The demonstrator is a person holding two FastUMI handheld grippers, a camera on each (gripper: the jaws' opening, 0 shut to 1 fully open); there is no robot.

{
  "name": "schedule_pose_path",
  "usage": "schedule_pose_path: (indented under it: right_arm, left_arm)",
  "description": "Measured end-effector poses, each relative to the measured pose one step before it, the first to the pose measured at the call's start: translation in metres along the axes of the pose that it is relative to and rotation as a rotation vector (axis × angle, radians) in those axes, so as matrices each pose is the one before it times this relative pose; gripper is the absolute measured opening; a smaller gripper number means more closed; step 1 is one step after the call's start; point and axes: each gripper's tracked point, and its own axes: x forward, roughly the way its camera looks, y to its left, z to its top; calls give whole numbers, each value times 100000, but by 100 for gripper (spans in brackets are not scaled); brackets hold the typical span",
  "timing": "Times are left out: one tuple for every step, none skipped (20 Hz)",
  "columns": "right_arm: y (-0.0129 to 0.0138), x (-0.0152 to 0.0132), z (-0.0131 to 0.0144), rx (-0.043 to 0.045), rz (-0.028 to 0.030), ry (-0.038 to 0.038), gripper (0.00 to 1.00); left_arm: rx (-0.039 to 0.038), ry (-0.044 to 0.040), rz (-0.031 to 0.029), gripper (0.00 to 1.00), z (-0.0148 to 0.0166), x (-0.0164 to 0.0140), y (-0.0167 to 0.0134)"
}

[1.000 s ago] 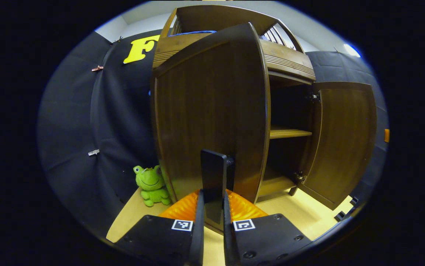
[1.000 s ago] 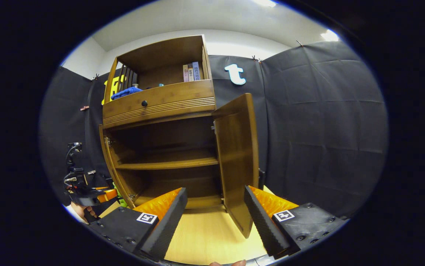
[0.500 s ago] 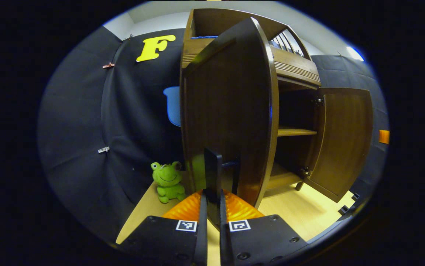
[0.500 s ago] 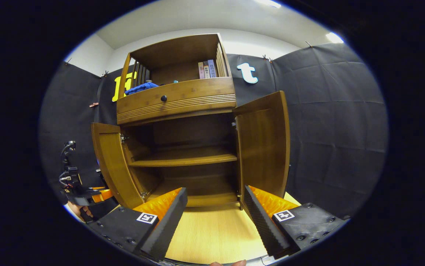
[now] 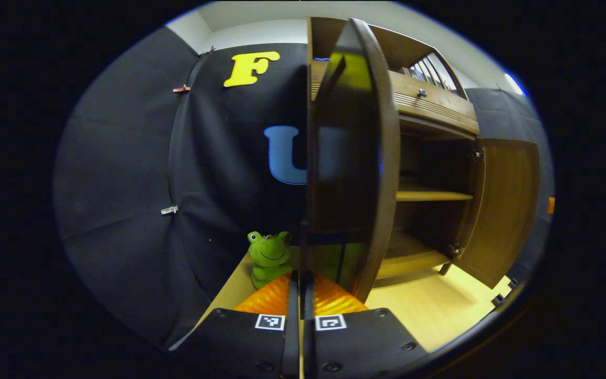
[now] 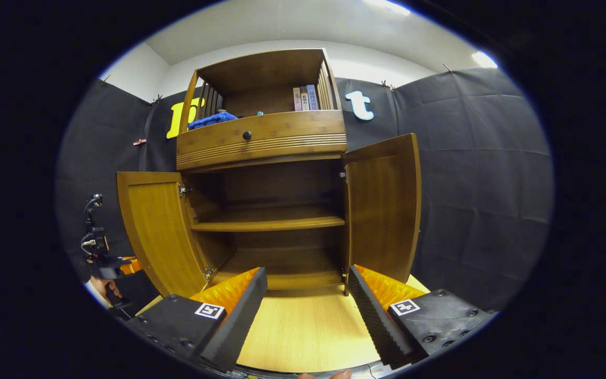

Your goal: Open the right door of the double-door shoe cabinet with the right hand, and open the left door with the left hand.

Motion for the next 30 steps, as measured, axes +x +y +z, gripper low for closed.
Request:
schedule_pose_path:
  right_arm:
    - [196,-131,-89,-1080,667,743,100]
    - [118,-62,-14,-923,513,665,100]
    - [168,38,44,-956,403,552,98]
    - [13,120,-92,-659,233,859,98]
    - [134,-16,-348,-387,588,1070,100]
    - [250,77,-141,-360,713,712,100]
    - [260,-10,-156,-538,624,358,98]
    - [132,-1,-80,-515,327,9,98]
    - [177,-53,6,-272,675,-152,98]
    - [142,-76,-36,-297,945,-236,98]
    - [2,67,119,-592,560,-481,98]
    - [-186,66,101,-232,688,-681,98]
    - [-141,98,165,198,722,-653,100]
    - [-225,126,141,447,806,-805,94]
    - [-281,146,196,147,571,-1013,99]
    - [-360,206,122,-863,-94,-944,94]
    - [-578,160,105,-1805,-527,-1063,99]
    - [-545,60,144,-1876,-126,-1267,100]
    - [-388,79,212,-1482,-66,-824,97]
    - [-273,-69,65,-665,537,-1101,94]
    - [-273,-155,221,130,669,-984,99]
    - [-219,-83,127,495,664,-621,99]
    - [-404,-81,-74,375,80,-228,99]
    - [-348,-226,-4,127,350,-249,99]
    - [-395,-173,28,-170,257,-265,99]
    - [-449,-183,95,50,334,-349,99]
    - [-444,-242,107,537,483,-380,99]
    - [-517,-296,138,730,294,-717,99]
    - [-598,-255,239,210,112,-877,99]
    - [-625,-233,124,-396,-161,-604,99]
  left_arm:
    - [336,-354,-689,10,-27,47,6]
    - [1014,-934,-593,9,269,-190,3]
    - [989,-1051,-339,10,163,-271,76]
    - [573,-752,-170,10,238,-279,52]
    - [181,-516,62,9,45,-269,49]
    - [-493,-11,20,7,77,-320,25]
    - [-947,174,25,7,80,-437,-71]
    - [-952,347,331,7,41,-521,67]
    - [-740,-72,439,7,195,-577,32]
    - [-369,-475,1861,9,290,-725,204]
    - [-26,-780,1803,9,218,-638,345]
    - [-300,-364,1125,9,214,-577,77]
    - [-590,-182,1245,8,20,-598,-53]
    - [-641,-523,1549,6,230,-651,-29]
    - [-729,-1272,506,5,428,-813,-401]
    - [-591,-2186,49,7,687,-698,-642]
    - [-174,-2245,-447,10,723,-834,-817]
    - [597,-2104,-361,27,708,-814,-969]
    - [1533,-1599,-448,40,500,-743,-1151]
    - [1916,-1454,-176,53,538,-764,-1217]
    - [1963,-998,277,66,475,-543,-1016]
    - [1432,-849,728,79,411,-453,-1078]
    - [873,141,243,92,67,-316,-1300]
    - [303,408,120,94,159,-382,-1233]
    - [151,509,-94,94,87,-418,-1261]
    - [-76,257,-1805,94,179,-363,-1575]
    - [-340,-60,-2855,92,162,-417,-1994]
    - [353,-220,-1166,94,330,-425,-1370]
    - [1077,-548,-67,92,299,-448,-800]
    - [978,-756,128,92,364,-387,-976]
